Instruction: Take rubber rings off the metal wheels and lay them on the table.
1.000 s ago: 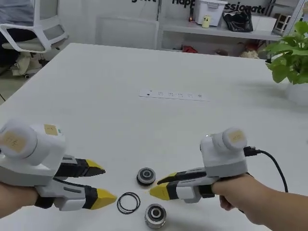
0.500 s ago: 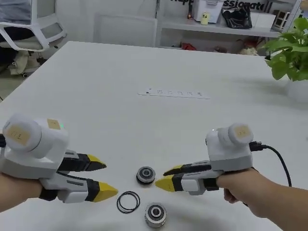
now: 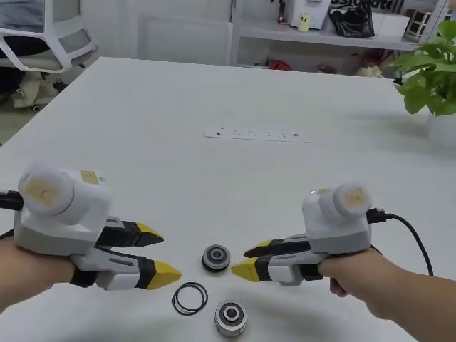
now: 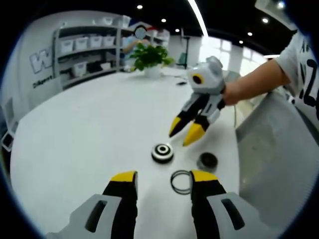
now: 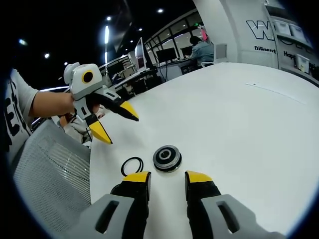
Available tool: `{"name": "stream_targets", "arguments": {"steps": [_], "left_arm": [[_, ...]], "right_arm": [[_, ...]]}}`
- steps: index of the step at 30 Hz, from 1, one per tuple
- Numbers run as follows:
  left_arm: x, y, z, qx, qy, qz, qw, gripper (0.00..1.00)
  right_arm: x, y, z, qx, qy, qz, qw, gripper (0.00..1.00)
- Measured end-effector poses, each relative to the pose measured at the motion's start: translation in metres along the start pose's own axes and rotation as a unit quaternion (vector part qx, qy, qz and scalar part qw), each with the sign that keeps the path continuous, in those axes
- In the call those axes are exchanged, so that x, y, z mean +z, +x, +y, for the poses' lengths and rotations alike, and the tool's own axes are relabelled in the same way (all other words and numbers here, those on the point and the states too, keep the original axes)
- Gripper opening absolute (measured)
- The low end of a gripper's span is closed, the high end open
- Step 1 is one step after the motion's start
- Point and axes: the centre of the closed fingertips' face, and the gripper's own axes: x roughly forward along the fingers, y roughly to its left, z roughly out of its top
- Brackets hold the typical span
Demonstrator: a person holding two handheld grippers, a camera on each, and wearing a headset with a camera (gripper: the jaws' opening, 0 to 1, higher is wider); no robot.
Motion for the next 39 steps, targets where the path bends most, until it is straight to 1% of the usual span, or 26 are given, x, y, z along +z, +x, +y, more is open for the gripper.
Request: {"name": "stream_targets", "arguments": {"steps": [11, 18, 27, 31, 32, 36, 39], "left_arm": [[0.001, 0.014, 0.001, -0.007, 0.002, 0.005, 1.0000, 0.42], [0.002, 0.024, 0.001, -0.013, 0.002, 0.009, 0.9999, 0.40], [0.007, 0.037, 0.001, -0.022, -0.003, 0.010, 0.9997, 0.39], [0.008, 0.044, 0.002, -0.020, -0.002, 0.011, 0.9997, 0.39], [0.009, 0.046, 0.004, -0.021, -0.004, 0.010, 0.9997, 0.39], [0.010, 0.053, 0.000, -0.027, -0.005, 0.012, 0.9995, 0.37], [0.010, 0.057, 0.000, -0.028, -0.002, 0.015, 0.9995, 0.37]], "right_arm": [[-0.002, 0.009, -0.001, -0.001, -0.024, 0.004, 0.9997, 0.26], [-0.001, 0.010, -0.002, -0.004, -0.033, -0.001, 0.9995, 0.25], [-0.002, 0.010, -0.001, -0.003, -0.032, -0.001, 0.9995, 0.26], [-0.004, 0.011, 0.000, -0.002, -0.031, -0.001, 0.9995, 0.26], [-0.004, 0.011, 0.001, -0.002, -0.030, -0.001, 0.9996, 0.26], [-0.004, 0.010, 0.000, -0.001, -0.029, -0.002, 0.9996, 0.26], [-0.004, 0.010, 0.000, -0.001, -0.028, -0.004, 0.9996, 0.26]]}}
